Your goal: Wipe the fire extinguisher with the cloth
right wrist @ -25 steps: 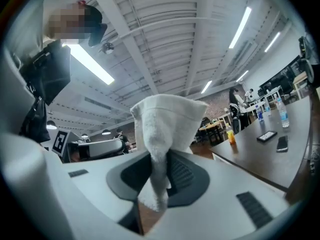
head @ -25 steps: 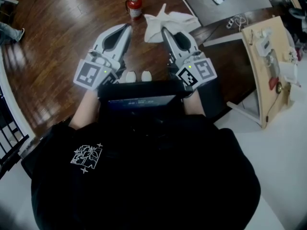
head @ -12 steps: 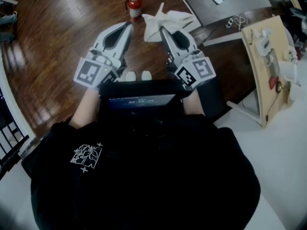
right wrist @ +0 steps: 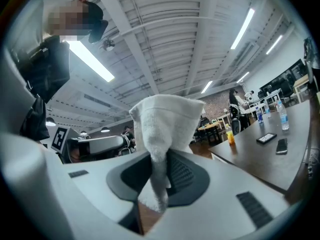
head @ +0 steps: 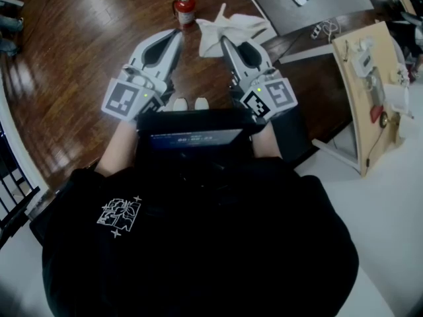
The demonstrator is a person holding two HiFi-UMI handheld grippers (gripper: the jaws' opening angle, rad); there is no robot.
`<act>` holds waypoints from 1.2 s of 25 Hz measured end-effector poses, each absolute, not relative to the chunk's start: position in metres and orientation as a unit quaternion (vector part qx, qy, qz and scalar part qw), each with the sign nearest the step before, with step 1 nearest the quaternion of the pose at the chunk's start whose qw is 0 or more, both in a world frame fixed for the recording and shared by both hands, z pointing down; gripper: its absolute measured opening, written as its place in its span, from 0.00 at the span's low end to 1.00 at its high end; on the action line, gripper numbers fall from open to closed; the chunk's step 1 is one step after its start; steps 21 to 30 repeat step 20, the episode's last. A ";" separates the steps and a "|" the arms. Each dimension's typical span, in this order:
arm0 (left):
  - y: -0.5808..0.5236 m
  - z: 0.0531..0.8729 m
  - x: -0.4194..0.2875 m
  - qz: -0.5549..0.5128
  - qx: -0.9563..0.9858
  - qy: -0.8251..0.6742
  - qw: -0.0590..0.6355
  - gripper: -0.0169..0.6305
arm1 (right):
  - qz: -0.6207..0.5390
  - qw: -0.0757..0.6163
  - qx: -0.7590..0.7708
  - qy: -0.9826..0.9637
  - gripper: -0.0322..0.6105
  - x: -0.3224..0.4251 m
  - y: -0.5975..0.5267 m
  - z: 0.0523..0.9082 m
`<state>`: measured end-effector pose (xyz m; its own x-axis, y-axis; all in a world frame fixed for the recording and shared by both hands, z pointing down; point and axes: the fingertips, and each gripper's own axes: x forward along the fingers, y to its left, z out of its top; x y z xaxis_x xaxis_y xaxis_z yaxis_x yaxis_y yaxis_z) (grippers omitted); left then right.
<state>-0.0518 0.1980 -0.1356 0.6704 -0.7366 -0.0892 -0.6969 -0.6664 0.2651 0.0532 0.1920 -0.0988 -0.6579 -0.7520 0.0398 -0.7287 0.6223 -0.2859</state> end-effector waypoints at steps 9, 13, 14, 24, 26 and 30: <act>0.198 -0.135 -0.051 -0.094 0.910 -0.391 0.105 0.02 | -0.139 0.042 -0.416 0.898 0.20 0.055 0.193 -0.099; 0.198 -0.134 -0.050 -0.093 0.910 -0.389 0.107 0.02 | -0.139 0.042 -0.416 0.898 0.20 0.054 0.192 -0.099; 0.198 -0.135 -0.050 -0.092 0.911 -0.388 0.107 0.02 | -0.139 0.042 -0.416 0.898 0.20 0.054 0.192 -0.099; 0.198 -0.137 -0.049 -0.093 0.911 -0.387 0.105 0.02 | -0.139 0.039 -0.415 0.898 0.20 0.053 0.193 -0.100; 0.198 -0.137 -0.049 -0.093 0.911 -0.387 0.105 0.02 | -0.139 0.039 -0.415 0.898 0.20 0.053 0.193 -0.100; 0.198 -0.137 -0.049 -0.093 0.911 -0.387 0.105 0.02 | -0.139 0.039 -0.415 0.898 0.20 0.053 0.193 -0.100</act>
